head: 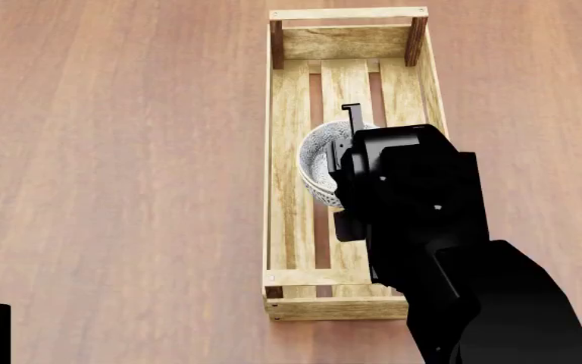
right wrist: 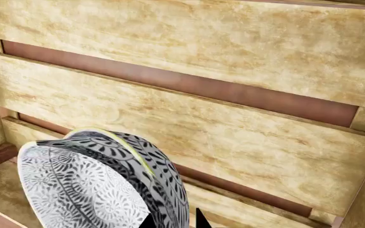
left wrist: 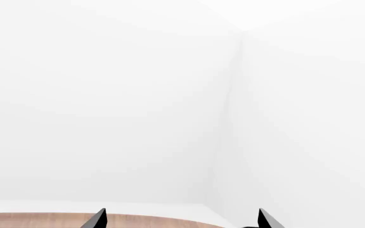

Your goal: Stack the right bowl on the left bowl and place them in the tray.

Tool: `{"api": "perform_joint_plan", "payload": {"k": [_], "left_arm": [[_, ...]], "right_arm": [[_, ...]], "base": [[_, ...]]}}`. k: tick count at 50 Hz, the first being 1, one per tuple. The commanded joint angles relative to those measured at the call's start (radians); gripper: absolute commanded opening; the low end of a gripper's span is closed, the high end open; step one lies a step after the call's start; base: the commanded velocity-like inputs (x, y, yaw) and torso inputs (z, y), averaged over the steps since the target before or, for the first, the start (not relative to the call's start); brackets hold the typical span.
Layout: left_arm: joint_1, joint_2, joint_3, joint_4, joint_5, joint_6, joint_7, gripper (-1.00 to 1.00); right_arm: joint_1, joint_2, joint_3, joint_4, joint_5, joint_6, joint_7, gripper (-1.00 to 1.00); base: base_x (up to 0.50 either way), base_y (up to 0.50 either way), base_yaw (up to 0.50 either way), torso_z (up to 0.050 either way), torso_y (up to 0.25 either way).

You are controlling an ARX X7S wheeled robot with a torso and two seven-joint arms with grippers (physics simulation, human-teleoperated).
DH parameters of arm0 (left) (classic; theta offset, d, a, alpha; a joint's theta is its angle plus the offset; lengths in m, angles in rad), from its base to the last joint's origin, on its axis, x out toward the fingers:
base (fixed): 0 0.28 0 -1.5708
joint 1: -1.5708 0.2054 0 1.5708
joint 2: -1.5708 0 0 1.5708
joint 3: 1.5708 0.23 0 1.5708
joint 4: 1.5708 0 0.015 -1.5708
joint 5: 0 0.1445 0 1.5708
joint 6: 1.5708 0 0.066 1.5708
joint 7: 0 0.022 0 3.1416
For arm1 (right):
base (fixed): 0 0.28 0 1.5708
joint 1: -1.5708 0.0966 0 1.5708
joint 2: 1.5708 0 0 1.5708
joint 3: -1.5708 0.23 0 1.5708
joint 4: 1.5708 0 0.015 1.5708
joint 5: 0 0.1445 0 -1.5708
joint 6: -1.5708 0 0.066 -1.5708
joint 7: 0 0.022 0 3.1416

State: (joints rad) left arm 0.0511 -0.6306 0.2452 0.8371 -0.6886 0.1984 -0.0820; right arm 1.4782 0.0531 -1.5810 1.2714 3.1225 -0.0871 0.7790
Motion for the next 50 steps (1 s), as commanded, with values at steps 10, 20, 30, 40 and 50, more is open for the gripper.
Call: {"api": "perform_joint_plan", "payload": {"k": [10, 20, 30, 40, 50], "left_arm": [[-0.007, 0.012, -0.04, -0.016, -0.003, 0.018, 0.023, 1.0], [-0.008, 0.009, -0.038, -0.007, -0.004, 0.014, 0.017, 1.0], [-0.01, 0.01, -0.033, -0.01, -0.003, 0.016, 0.019, 1.0], [-0.009, 0.003, -0.037, 0.004, -0.007, 0.017, 0.013, 1.0], [-0.002, -0.001, -0.038, 0.02, -0.005, 0.021, 0.01, 1.0]], "right_arm": [[0.015, -0.016, 0.031, 0.037, -0.016, -0.02, -0.047, 1.0], [0.02, -0.014, 0.03, 0.037, -0.016, -0.023, -0.045, 1.0], [0.027, -0.012, 0.027, 0.037, -0.017, -0.034, -0.033, 1.0], [0.05, -0.012, 0.017, 0.037, -0.02, -0.048, -0.018, 1.0], [0.074, -0.01, 0.006, 0.037, -0.022, -0.054, -0.015, 1.0]], "base": [[0.0, 0.0, 0.0, 0.0, 0.0], [0.0, 0.0, 0.0, 0.0, 0.0], [0.0, 0.0, 0.0, 0.0, 0.0], [0.0, 0.0, 0.0, 0.0, 0.0], [0.0, 0.0, 0.0, 0.0, 0.0]]}}
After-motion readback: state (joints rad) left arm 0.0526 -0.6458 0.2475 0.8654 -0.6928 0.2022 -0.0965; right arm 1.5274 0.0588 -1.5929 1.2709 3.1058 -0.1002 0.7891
